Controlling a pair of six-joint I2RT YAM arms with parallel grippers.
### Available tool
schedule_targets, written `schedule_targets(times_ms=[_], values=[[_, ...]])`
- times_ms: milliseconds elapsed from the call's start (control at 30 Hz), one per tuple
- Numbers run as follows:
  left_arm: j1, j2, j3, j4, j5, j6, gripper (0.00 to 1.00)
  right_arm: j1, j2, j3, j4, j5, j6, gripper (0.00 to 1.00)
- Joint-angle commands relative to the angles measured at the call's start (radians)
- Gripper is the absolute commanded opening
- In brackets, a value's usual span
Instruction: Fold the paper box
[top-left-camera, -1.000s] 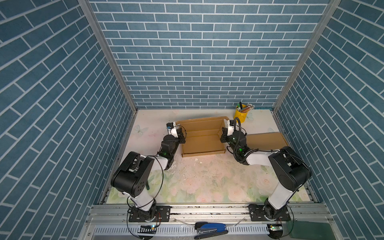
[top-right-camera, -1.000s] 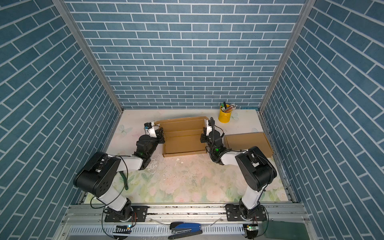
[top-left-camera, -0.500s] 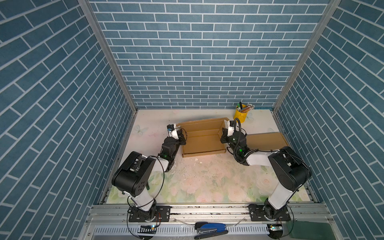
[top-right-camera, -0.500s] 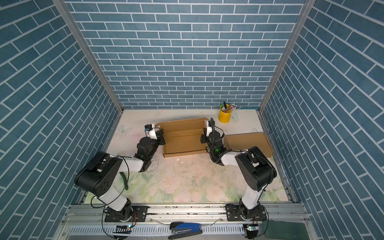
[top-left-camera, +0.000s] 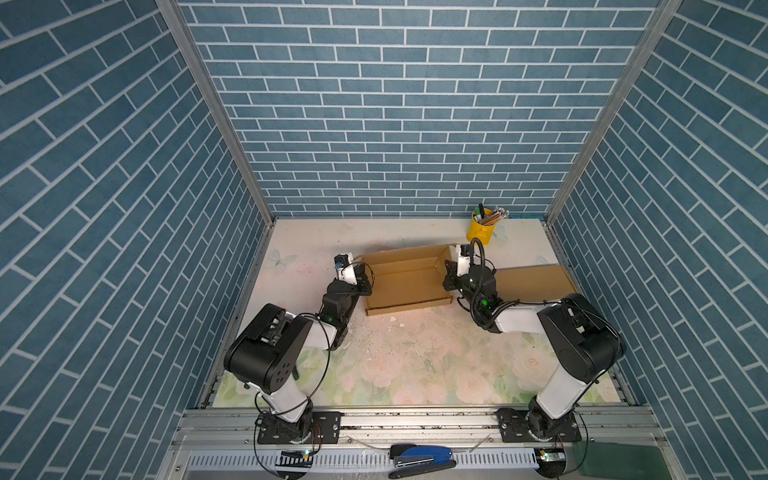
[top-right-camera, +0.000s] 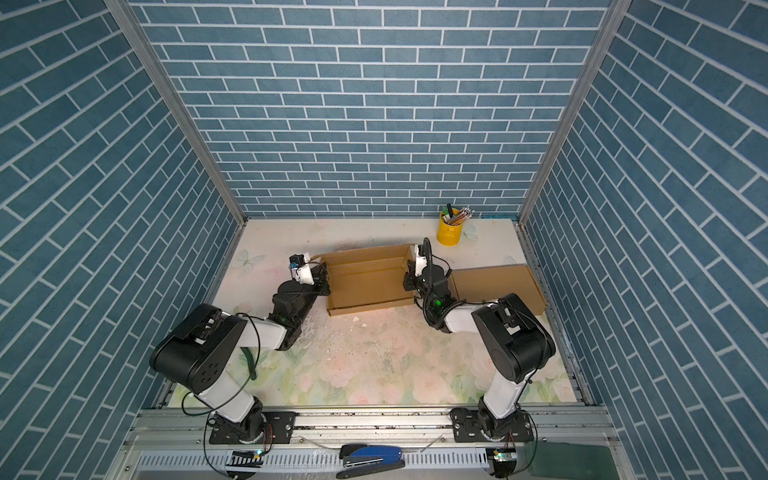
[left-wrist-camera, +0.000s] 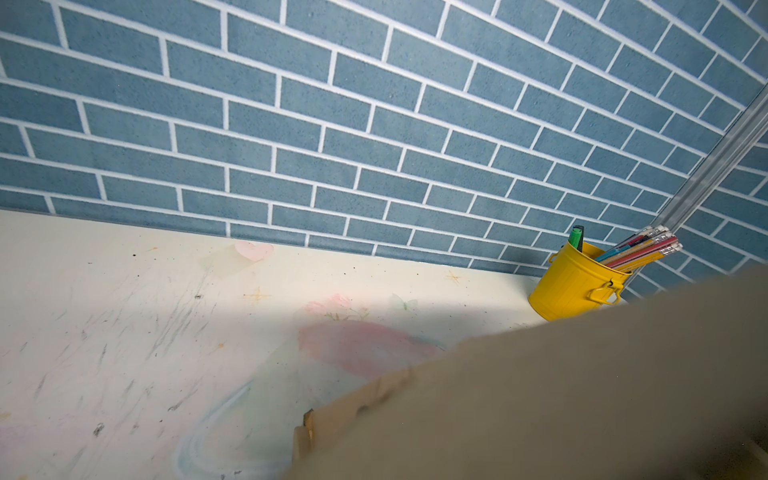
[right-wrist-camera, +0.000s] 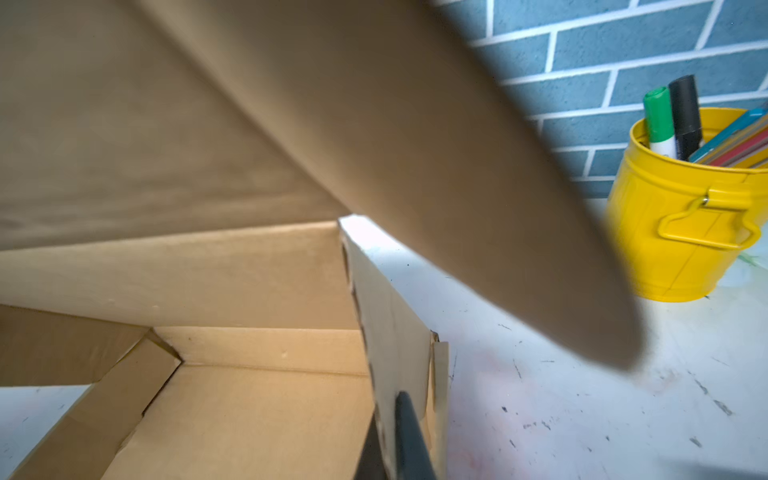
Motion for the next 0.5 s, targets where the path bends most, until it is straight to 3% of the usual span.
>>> schedule_targets(times_ms=[0, 467], values=[[-0.017, 0.052, -0.043, -0.152, 0.053, -0.021, 0.08, -0.004, -0.008, -0.037, -0.128, -0.111, 0.042, 0.00], [-0.017, 0.062, -0.076, -0.161, 0.067, 0.024, 0.08, -0.031, 0.034, -0.089, -0.069, -0.135, 0.044, 0.00]])
